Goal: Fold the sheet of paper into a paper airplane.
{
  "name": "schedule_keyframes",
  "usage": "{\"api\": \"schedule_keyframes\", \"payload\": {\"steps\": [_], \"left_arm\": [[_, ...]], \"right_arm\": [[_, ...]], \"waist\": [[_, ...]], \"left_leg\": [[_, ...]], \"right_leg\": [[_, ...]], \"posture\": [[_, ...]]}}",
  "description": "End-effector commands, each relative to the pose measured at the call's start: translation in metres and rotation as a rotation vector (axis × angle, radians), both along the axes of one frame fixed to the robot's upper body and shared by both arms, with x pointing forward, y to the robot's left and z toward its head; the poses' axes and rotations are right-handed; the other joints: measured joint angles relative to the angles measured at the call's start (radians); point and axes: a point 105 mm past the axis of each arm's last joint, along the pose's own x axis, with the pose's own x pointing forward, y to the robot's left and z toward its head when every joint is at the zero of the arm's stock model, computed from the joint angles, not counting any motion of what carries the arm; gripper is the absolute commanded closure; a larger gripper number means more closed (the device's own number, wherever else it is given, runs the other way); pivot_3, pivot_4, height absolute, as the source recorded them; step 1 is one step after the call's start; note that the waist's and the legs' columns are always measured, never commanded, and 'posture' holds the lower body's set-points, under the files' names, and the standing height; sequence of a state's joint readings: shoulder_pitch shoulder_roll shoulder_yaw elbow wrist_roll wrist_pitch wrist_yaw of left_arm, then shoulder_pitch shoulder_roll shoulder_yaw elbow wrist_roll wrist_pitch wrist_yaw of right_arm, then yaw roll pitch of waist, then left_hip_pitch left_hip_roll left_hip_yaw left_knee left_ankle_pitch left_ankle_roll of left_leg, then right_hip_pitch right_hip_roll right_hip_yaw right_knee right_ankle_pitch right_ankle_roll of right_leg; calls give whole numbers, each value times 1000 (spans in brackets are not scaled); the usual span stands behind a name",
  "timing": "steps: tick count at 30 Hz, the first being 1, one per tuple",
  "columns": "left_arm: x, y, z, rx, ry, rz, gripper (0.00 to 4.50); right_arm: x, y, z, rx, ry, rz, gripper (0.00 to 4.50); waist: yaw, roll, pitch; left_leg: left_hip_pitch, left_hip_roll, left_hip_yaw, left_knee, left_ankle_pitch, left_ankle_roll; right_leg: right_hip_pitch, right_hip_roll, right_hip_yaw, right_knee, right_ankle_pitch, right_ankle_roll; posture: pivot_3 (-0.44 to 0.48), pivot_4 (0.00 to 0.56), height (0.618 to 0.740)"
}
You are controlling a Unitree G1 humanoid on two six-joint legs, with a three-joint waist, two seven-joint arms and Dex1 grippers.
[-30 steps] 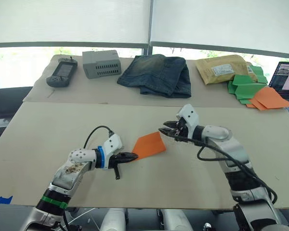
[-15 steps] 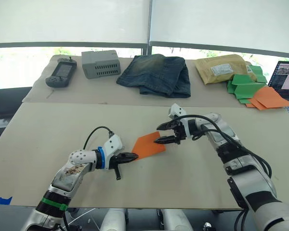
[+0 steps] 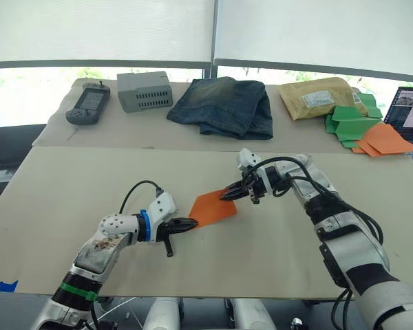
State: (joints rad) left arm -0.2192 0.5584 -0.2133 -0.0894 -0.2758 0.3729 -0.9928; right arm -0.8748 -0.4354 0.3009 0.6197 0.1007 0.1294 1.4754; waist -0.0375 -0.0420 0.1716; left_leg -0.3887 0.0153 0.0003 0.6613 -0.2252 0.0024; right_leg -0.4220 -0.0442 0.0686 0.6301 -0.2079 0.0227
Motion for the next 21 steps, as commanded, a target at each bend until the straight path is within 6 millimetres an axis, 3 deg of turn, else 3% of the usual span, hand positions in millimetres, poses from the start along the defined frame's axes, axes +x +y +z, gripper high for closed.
{"api": "schedule_keyframes", "payload": {"steps": [1, 7, 15, 21], "left_arm": [[-4, 1, -16, 44, 55, -4, 4500], [0, 0, -14, 48, 48, -20, 4500], [9, 0, -2, 13, -14, -18, 4500], [7, 2, 1, 12, -5, -36, 4500]], "right_arm": [[-10, -1, 12, 22, -97, 71, 4431], [-28, -6, 11, 58, -381, 117, 4431], [-31, -14, 6, 58, -800, 145, 4431], [-37, -21, -19, -57, -1013, 254, 4431]], "waist": [[1, 0, 0], [4, 0, 0], [1, 0, 0], [0, 0, 0]], "left_leg": [[0, 0, 0, 0, 0, 0], [0, 0, 0, 0, 0, 0], [1, 0, 1, 0, 0, 0], [0, 0, 1, 0, 0, 0]], "right_leg": [[0, 0, 0, 0, 0, 0], [0, 0, 0, 0, -3, 6], [0, 0, 1, 0, -3, 6], [0, 0, 1, 0, -3, 6]], "posture": [[0, 150, 728], [0, 150, 728], [0, 150, 728], [0, 150, 728]]}}
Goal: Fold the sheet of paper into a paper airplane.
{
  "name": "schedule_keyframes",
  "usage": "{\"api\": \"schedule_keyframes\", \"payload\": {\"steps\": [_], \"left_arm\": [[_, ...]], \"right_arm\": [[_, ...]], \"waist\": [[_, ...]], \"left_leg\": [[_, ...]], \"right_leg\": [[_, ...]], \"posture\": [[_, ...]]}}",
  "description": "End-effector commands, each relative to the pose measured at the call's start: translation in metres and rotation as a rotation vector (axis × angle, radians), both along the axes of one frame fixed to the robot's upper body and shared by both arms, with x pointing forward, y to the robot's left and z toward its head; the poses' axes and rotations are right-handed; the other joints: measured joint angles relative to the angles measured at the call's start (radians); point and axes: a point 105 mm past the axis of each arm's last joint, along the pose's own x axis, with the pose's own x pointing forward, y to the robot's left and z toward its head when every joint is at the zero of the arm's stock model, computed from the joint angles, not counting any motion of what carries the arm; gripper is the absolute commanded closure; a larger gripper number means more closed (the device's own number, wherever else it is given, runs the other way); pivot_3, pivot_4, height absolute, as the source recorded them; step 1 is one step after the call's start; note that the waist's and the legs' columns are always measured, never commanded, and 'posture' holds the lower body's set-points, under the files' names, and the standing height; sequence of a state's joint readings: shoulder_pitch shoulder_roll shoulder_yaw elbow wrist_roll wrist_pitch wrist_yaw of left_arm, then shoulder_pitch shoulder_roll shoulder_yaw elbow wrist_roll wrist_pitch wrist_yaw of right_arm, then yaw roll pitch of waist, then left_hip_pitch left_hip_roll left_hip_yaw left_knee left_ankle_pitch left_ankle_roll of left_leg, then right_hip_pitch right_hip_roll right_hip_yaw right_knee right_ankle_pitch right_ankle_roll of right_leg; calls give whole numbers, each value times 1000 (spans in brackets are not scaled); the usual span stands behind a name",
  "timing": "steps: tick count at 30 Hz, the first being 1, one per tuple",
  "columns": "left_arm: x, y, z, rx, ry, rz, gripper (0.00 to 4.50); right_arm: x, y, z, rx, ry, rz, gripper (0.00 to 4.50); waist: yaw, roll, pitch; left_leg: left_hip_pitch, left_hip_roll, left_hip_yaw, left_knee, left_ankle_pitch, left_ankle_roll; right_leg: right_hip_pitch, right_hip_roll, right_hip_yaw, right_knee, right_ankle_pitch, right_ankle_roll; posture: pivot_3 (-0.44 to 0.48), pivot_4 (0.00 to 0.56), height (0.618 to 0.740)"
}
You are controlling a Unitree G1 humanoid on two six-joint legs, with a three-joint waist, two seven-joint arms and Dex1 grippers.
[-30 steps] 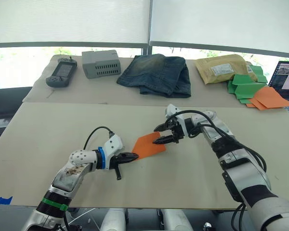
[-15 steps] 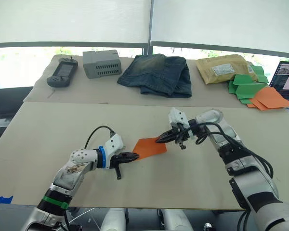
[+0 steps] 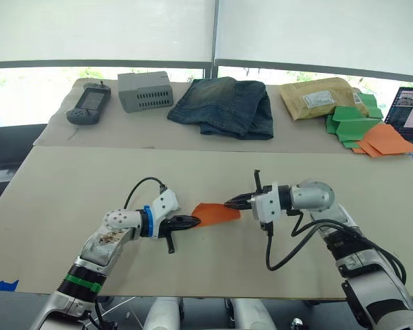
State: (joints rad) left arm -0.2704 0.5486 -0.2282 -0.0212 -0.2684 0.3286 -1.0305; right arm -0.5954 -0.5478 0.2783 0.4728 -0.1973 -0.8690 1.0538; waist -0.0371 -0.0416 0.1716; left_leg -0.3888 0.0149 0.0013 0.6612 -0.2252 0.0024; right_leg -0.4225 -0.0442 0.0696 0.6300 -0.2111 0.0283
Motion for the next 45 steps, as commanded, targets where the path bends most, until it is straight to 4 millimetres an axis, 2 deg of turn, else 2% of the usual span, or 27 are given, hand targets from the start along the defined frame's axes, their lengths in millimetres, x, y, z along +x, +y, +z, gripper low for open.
{"api": "schedule_keyframes", "payload": {"steps": [1, 6, 12, 17, 22, 26, 31, 34, 37, 40, 45], "left_arm": [[-1, 6, 0, 15, 13, 0, 4500], [-2, 8, 1, 18, 18, -2, 4500], [-3, 10, 2, 24, 23, -6, 4500], [-3, 11, 3, 19, 37, -14, 4500], [3, 10, 30, -146, 104, 13, 4500], [25, 13, 63, -303, 108, 95, 4500], [41, -4, 72, -330, 118, 110, 4500], [38, -20, 65, -288, 118, 59, 4500], [33, -30, 50, -206, 108, 17, 4500], [30, -33, 25, -75, 80, -8, 4500], [28, -31, 7, 3, 84, -30, 4500]], "right_arm": [[-3, -7, -8, -57, -124, 28, 4431], [-6, -14, -32, -145, -154, 39, 4431], [-13, -12, -39, -163, -179, 83, 4431], [-16, -17, -49, -208, -196, 105, 4431], [-16, -22, -56, -242, -216, 115, 4431], [-14, -22, -58, -243, -213, 112, 4431], [-14, -24, -62, -246, -207, 105, 4431], [-14, -25, -63, -249, -203, 99, 4431], [-13, -27, -63, -250, -204, 88, 4431], [-12, -30, -62, -248, -202, 82, 4431], [-13, -31, -61, -247, -201, 87, 4431]], "waist": [[-1, 0, 0], [-2, 0, 0], [-3, 0, 0], [-4, 0, 0], [-4, -1, 0], [-2, -6, -1], [-3, -7, -2], [-3, -8, -2], [-4, -8, -2], [-3, -9, -2], [-2, -9, -2]], "left_leg": [[0, 0, 0, 0, 0, 0], [0, 0, 0, 0, 0, 0], [1, 0, 0, 0, 0, 0], [1, 0, 0, 0, 0, 0], [2, 0, 0, 0, 0, 0], [3, 0, 0, 0, 0, 0], [9, 0, 0, 0, 0, 0], [12, -1, -1, 0, 0, 0], [15, 0, -1, 0, 0, 0], [16, -1, -1, 0, 0, 0], [16, 0, -1, 0, 0, 0]], "right_leg": [[0, 0, 0, 0, 0, 0], [0, 0, 0, 0, 1, -1], [1, 0, 1, 0, 0, -1], [1, 0, 1, 0, 0, -2], [2, 0, 0, 0, 0, -1], [4, 0, 0, 0, 0, 0], [10, 0, 0, -1, 0, 0], [14, 0, 0, -3, 0, 0], [18, 0, 0, -4, -1, 0], [19, 0, 0, -4, -1, 0], [19, 0, 0, -4, -1, 0]], "posture": [[0, 150, 728], [0, 150, 728], [0, 150, 728], [0, 150, 728], [0, 150, 728], [0, 150, 728], [0, 150, 728], [0, 150, 728], [0, 150, 728], [0, 150, 728], [0, 150, 728]]}}
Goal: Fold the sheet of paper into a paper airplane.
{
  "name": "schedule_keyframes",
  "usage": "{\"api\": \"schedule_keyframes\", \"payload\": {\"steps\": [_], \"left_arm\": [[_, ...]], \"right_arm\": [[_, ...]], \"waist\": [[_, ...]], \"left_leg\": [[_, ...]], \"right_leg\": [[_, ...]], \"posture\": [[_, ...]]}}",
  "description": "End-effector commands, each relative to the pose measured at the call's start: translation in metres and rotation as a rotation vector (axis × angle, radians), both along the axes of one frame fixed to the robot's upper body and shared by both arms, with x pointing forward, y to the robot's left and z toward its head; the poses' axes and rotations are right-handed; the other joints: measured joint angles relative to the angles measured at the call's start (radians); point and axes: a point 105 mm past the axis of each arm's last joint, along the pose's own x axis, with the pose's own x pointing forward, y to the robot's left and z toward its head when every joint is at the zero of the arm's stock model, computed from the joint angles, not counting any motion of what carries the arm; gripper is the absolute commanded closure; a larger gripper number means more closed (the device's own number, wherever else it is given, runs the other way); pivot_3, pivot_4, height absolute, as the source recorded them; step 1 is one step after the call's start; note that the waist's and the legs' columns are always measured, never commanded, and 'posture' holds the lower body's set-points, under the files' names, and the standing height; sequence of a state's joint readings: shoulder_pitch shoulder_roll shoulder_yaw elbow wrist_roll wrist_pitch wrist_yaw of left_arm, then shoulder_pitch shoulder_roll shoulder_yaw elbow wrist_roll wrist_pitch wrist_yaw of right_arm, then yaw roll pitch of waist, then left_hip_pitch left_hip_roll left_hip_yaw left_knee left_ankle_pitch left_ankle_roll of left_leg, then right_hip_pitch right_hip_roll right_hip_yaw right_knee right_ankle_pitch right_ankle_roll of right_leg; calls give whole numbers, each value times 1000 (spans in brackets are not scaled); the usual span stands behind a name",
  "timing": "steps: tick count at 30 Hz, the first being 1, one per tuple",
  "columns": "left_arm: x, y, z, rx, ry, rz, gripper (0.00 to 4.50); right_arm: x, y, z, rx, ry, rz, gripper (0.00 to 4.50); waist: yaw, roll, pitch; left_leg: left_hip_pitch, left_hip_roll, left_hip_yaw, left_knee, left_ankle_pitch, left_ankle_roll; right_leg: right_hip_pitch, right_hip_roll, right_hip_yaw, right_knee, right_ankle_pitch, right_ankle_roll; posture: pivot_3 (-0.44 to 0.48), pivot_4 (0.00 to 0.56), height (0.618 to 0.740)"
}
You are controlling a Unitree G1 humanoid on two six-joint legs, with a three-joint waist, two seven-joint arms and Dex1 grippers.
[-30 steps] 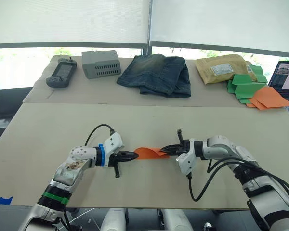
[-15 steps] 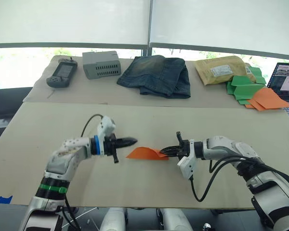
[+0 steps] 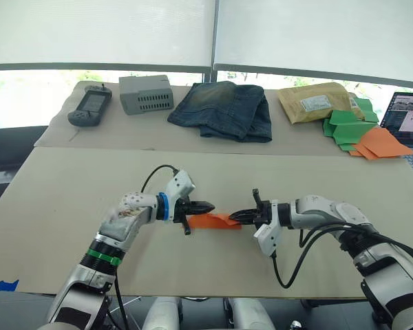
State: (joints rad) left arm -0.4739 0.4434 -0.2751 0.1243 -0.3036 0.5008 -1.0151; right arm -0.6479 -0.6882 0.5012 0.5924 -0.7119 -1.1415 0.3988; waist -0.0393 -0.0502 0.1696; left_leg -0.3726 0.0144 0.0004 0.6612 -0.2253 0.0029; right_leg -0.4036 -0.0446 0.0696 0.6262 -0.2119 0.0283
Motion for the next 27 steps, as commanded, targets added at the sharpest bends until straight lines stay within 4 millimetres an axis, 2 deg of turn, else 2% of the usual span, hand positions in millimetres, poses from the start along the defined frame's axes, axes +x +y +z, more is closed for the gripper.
{"api": "schedule_keyframes", "payload": {"steps": [1, 13, 18, 23, 26, 27], "left_arm": [[-2, 0, -7, 66, -41, -42, 4500], [-6, -4, -25, 117, -52, -90, 4500], [-12, -6, -36, 147, -65, -115, 4500], [-16, -11, -44, 159, -69, -139, 4500], [-17, -13, -46, 158, -69, -141, 4500], [-16, -13, -46, 159, -69, -140, 4500]], "right_arm": [[-3, -20, -22, -102, 62, -50, 4431], [1, -24, -16, -116, 45, -47, 4431], [4, -28, -5, -78, 71, -78, 4431], [3, -41, 4, -105, 79, -98, 2897], [11, -54, 19, -92, 50, -174, 1892], [13, -57, 27, -68, 56, -204, 1892]], "waist": [[1, 0, 0], [6, 0, -1], [13, 0, -1], [25, 1, -1], [27, 2, -2], [28, 2, -2]], "left_leg": [[0, 0, 0, 0, 0, 0], [1, 0, 0, 0, 0, 0], [1, 0, 0, 0, 0, 0], [0, -1, 1, 0, -1, 1], [0, -2, 1, 0, -1, 2], [0, -2, 1, 0, -1, 2]], "right_leg": [[0, 0, 0, 0, 0, 0], [1, -2, 0, 0, -1, 0], [1, -2, 0, 0, -2, 0], [1, -4, 1, 0, -2, 1], [1, -6, 0, 0, -5, -2], [1, -6, 0, 0, -6, -2]], "posture": [[0, 150, 728], [0, 150, 728], [0, 150, 728], [0, 150, 728], [0, 150, 728], [0, 150, 728]]}}
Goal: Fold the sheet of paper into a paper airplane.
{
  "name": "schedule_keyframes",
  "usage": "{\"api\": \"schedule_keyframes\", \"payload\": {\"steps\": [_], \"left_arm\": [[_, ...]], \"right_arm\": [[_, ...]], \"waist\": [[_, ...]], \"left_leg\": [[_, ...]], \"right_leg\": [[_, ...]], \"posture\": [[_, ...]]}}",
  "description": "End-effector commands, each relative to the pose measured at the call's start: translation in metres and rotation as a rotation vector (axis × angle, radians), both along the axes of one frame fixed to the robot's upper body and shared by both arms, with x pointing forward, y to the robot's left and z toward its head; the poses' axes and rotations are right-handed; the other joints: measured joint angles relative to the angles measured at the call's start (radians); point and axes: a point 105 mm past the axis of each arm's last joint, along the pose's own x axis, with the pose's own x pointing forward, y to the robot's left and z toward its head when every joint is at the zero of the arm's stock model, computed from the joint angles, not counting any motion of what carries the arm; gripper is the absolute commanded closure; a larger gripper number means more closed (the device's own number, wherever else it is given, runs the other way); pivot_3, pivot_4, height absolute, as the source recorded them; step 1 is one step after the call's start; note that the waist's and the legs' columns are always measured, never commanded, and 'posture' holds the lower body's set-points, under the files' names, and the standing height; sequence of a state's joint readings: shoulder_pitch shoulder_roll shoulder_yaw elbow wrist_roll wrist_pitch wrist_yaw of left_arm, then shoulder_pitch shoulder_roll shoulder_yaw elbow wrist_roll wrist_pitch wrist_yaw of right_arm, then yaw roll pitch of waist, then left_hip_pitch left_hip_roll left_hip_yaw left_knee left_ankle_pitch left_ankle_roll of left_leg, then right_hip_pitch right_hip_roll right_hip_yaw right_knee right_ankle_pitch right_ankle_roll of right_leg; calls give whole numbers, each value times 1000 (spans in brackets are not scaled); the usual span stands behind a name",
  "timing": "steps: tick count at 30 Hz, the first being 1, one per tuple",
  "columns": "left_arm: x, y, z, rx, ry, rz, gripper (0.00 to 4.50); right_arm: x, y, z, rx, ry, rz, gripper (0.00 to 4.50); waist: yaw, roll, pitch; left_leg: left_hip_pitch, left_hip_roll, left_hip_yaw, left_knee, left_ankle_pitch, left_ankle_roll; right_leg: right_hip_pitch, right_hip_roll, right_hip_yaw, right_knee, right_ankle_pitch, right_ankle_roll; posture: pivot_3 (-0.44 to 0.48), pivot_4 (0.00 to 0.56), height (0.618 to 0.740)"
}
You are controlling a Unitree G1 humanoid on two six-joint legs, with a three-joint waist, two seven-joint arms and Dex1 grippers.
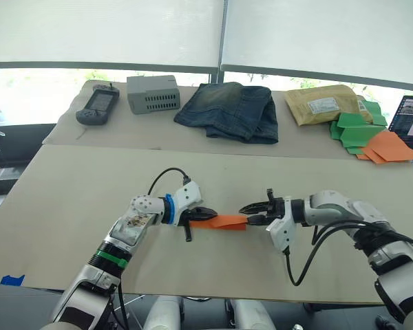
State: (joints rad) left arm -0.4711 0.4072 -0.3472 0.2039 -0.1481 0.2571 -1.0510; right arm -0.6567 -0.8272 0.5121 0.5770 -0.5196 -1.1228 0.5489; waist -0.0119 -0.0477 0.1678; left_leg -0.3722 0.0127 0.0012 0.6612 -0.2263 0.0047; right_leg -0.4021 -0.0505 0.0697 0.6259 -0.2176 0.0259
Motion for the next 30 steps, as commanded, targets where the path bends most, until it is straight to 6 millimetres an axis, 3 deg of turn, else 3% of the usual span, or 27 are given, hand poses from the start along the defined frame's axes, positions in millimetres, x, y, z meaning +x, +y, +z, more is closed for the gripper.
{"api": "schedule_keyframes", "payload": {"steps": [1, 6, 11, 14, 22, 30], "left_arm": [[-12, 1, -31, 75, 87, -12, 4500], [-11, 2, -31, 74, 83, -1, 4500], [-17, 7, -27, 66, 88, 7, 4500], [-21, 14, -26, 75, 96, 14, 4500], [-22, 26, -25, 94, 111, 55, 4500], [-9, 36, -25, 96, 118, 131, 4500]], "right_arm": [[8, -21, 14, 12, 25, -137, 1892], [21, -18, 59, 274, 166, -352, 1892], [18, 8, 71, 617, 463, -550, 3352], [10, 28, 60, 762, 655, -662, 4431], [-8, 60, 4, 894, 969, -898, 4474], [-18, 73, -16, 887, 1022, -929, 4474]], "waist": [[1, 0, 0], [-2, 0, 0], [-1, 1, -1], [-2, 3, -2], [-8, 6, -3], [-9, 8, -5]], "left_leg": [[0, 0, 0, 0, 0, 0], [-1, -1, 0, 0, 0, 1], [-2, 1, -4, 0, -1, 1], [-6, 2, -4, -1, -1, 2], [-17, 2, -1, 0, -1, 2], [-15, 4, 0, 0, -1, 2]], "right_leg": [[0, 0, 0, 0, 0, 0], [0, -3, 0, 0, 0, 2], [-1, -2, -1, 0, 2, 6], [-4, -1, -2, 1, 2, 6], [-19, 0, -1, 3, 3, 6], [-19, 8, -1, 4, 3, 4]], "posture": [[0, 150, 728], [0, 150, 728], [0, 150, 728], [0, 150, 728], [0, 150, 728], [0, 150, 728]]}}
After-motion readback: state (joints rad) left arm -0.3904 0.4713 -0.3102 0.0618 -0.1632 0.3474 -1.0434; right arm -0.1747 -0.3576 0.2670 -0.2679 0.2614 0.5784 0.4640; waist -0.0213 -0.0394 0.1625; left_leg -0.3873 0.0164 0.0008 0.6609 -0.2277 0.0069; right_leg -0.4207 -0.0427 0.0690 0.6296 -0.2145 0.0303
